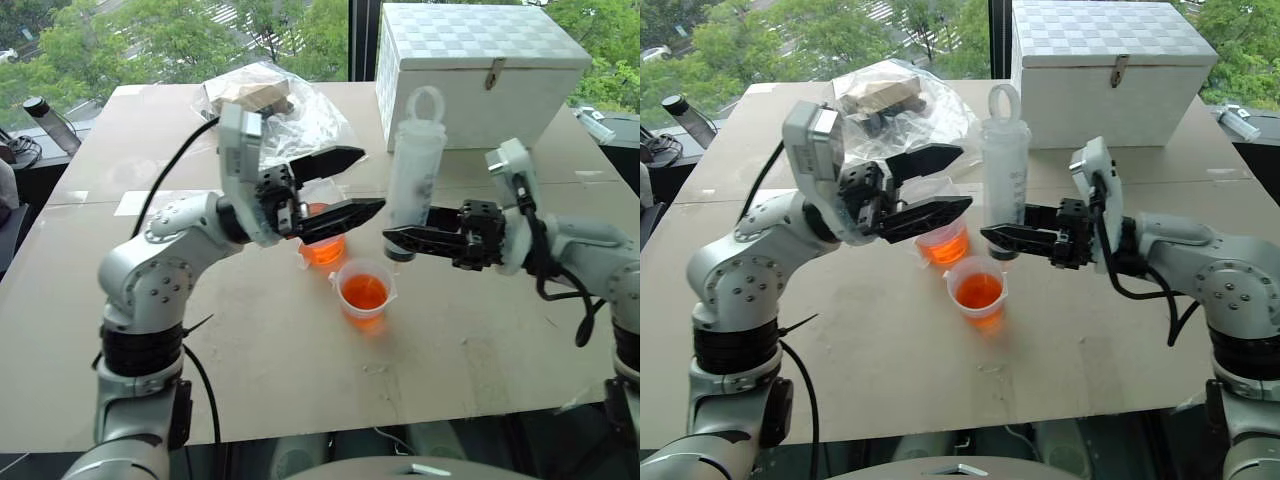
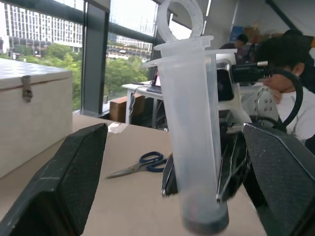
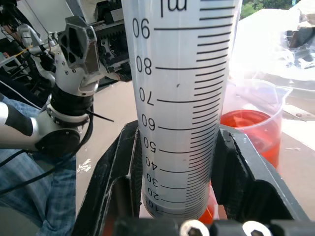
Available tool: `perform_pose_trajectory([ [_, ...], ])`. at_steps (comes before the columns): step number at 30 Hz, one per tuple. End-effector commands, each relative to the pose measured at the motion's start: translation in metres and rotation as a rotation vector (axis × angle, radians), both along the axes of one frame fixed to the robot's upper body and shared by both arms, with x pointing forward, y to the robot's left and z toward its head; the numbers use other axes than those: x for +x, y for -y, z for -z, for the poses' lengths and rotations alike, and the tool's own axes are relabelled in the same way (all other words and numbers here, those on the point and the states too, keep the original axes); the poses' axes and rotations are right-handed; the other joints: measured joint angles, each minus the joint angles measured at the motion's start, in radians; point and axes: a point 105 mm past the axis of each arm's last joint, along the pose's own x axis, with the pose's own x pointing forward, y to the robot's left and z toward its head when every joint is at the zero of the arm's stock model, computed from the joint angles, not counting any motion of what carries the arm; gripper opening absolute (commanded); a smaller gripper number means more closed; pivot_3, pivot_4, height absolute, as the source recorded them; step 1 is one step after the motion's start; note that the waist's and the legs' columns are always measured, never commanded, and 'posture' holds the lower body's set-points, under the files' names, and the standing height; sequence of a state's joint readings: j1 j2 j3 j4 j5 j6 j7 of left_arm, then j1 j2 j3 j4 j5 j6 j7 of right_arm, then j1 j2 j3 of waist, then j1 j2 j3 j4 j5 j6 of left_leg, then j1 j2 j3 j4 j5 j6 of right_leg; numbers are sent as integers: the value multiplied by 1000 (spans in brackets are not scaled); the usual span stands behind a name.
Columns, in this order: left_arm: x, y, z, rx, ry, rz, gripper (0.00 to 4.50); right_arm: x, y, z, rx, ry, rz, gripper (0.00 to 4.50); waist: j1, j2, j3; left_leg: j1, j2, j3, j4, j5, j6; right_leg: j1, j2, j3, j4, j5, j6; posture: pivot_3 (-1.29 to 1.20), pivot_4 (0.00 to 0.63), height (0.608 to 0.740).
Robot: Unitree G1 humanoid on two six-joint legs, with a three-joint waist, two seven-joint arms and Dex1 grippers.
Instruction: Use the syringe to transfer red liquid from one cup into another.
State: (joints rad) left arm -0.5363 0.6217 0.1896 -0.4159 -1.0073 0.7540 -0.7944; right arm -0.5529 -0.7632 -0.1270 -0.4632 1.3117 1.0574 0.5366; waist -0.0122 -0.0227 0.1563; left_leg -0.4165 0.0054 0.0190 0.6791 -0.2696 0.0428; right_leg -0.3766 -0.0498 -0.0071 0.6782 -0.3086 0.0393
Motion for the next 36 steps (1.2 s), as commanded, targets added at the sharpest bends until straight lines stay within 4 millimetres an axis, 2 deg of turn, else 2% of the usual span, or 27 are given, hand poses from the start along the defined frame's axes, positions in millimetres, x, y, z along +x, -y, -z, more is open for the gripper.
perform_pose_trajectory([
  [1, -8, -31, -19, 17, 27, -122, 4457, -7, 28, -7, -60, -46, 29, 1451, 1, 0, 0, 0, 0, 0, 0, 0, 0, 0, 0, 0, 0, 0, 0, 0, 150, 740],
  [2, -8, -37, -20, 24, 18, -152, 4457, -8, 34, -4, -86, -79, 41, 1451, 1, 0, 0, 0, 0, 0, 0, 0, 0, 0, 0, 0, 0, 0, 0, 0, 150, 740],
  [5, -4, -70, -12, 86, -6, -333, 4457, -3, 52, 30, -253, -234, 141, 1451, 1, 0, 0, 0, 0, 0, 0, 0, 0, 1, 0, 0, 0, 0, 0, 0, 150, 740],
  [7, -6, -93, 11, 161, -67, -438, 4457, 12, 65, 57, -371, -315, 266, 1451, -7, 0, 0, 0, 0, 0, -1, 0, 0, 0, 0, 0, 0, 0, 0, 0, 150, 740],
  [9, -12, -112, 36, 235, -121, -518, 4457, 27, 73, 74, -444, -343, 356, 1451, -16, 1, -1, 3, 0, 3, -3, 0, 0, 0, 0, 4, 0, 0, 0, 0, 150, 740],
  [14, -31, -132, 78, 334, -200, -590, 4457, 57, 81, 92, -485, -333, 480, 1451, -2, 1, 0, 1, 0, 3, -3, 0, 0, -2, 0, 3, 0, 0, 0, 0, 150, 740],
  [17, -40, -137, 98, 394, -220, -620, 4500, 64, 79, 97, -510, -272, 479, 2982, 12, 1, 0, 1, 0, 2, -4, 0, 0, -2, -1, 2, -1, 0, 0, 0, 150, 740],
  [18, -41, -138, 101, 402, -224, -624, 4500, 64, 78, 98, -505, -264, 472, 3330, 14, 1, 0, 1, 0, 2, -4, 0, 0, -2, -2, 2, -1, 0, 0, 0, 150, 740],
  [20, -42, -141, 107, 410, -231, -643, 4500, 58, 72, 86, -453, -164, 401, 4442, 18, 1, 0, 1, 0, 2, -5, 0, 0, -2, -2, 2, -2, 0, -1, 0, 150, 740],
  [23, -40, -142, 114, 409, -237, -672, 4500, 52, 81, 84, -456, -17, 376, 4485, 27, 1, -1, 1, 0, 2, -6, 0, 0, -2, -2, 2, -3, 0, -1, 0, 150, 740],
  [25, -37, -143, 120, 436, -246, -703, 4500, 43, 83, 80, -357, 31, 340, 4485, 28, 1, -1, 1, 0, 2, -7, 0, 0, -2, -3, 2, -4, 0, -1, 0, 150, 740],
  [27, -35, -141, 126, 469, -235, -734, 4500, 31, 94, 82, -288, 57, 342, 4485, 26, 0, -1, 1, 0, 2, -7, 0, 0, -1, -3, 2, -4, 0, -1, 0, 150, 740],
  [32, -41, -130, 147, 471, -236, -748, 4500, -11, 122, 115, -290, 84, 351, 4485, 24, 2, -3, 2, 0, 2, -8, -1, 1, 0, -2, 2, -5, 0, 0, 0, 150, 740],
  [36, -51, -124, 173, 518, -229, -703, 4500, -29, 137, 149, -294, 69, 386, 4485, 17, 3, -6, 5, 0, 3, -8, -3, 4, 2, -2, 2, -4, 0, -1, 0, 150, 740],
])
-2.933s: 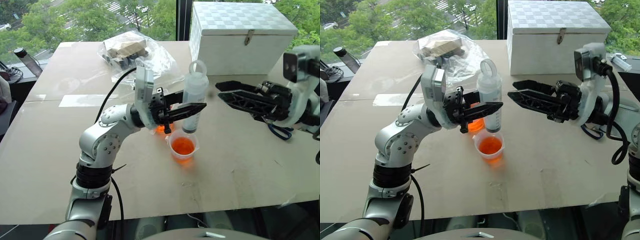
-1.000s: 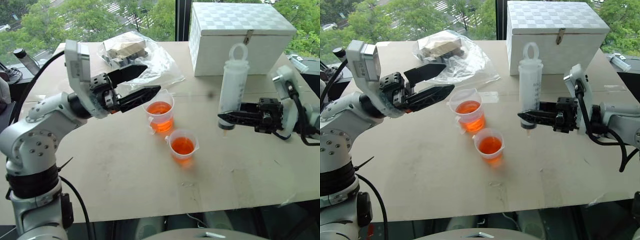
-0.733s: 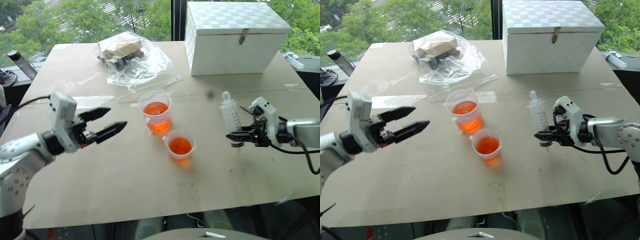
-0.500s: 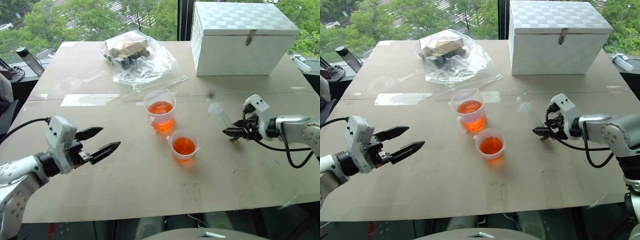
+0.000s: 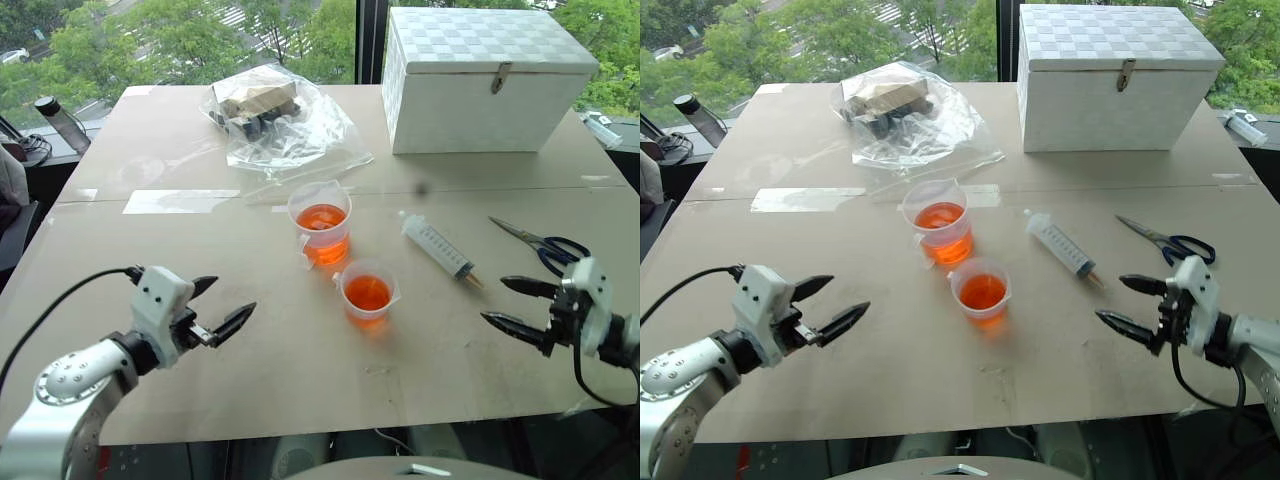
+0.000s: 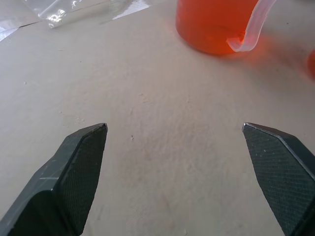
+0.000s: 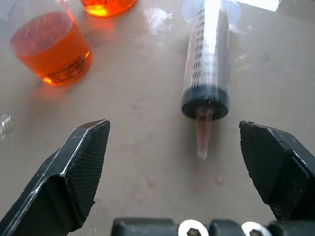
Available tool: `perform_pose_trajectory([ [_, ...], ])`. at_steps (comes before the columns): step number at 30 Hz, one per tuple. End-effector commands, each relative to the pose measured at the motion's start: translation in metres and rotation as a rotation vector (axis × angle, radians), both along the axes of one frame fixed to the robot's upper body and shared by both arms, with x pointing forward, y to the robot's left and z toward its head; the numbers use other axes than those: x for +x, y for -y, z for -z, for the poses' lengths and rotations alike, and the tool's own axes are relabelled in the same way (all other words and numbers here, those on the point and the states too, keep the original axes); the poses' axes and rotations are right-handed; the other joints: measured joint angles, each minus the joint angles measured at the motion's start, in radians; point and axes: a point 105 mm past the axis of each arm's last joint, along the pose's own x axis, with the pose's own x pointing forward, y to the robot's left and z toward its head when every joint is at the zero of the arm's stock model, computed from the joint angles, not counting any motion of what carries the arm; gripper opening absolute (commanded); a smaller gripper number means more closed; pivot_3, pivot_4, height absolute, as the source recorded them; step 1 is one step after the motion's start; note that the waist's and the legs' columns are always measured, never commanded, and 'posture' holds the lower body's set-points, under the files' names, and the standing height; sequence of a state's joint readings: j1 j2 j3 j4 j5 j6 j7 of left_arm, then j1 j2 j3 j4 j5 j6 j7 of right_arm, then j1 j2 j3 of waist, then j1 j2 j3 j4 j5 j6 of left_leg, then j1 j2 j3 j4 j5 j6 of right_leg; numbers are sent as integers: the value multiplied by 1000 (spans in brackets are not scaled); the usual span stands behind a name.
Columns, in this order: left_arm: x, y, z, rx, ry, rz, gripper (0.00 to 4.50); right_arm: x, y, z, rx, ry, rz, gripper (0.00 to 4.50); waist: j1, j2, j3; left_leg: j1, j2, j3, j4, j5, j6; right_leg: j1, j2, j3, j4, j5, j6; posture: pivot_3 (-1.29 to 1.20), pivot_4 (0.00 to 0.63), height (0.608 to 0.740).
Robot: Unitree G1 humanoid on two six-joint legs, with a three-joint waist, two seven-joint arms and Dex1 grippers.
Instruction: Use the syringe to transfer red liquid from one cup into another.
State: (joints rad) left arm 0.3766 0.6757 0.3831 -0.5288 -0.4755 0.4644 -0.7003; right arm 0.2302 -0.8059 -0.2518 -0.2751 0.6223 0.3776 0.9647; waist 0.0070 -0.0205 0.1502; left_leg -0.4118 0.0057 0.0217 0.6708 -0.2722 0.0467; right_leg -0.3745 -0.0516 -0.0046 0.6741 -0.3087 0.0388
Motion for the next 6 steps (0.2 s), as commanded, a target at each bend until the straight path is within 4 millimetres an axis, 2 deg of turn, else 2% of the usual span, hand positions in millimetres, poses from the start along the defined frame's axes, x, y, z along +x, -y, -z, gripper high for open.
perform_pose_trajectory([
  [1, -7, 4, 12, 61, 24, 59, 4500, -8, 11, 11, -29, 74, 7, 4485, -3, 1, 0, 0, 0, 0, 0, 0, 0, 0, 0, 0, 0, 0, 0, 0, 150, 740],
  [6, -17, 3, 30, 80, 7, 99, 4500, -5, 11, 31, -28, 153, 19, 4485, -9, 3, -1, 18, 0, 0, -3, -1, 1, 15, -1, 0, -1, -1, -2, 0, 150, 740],
])
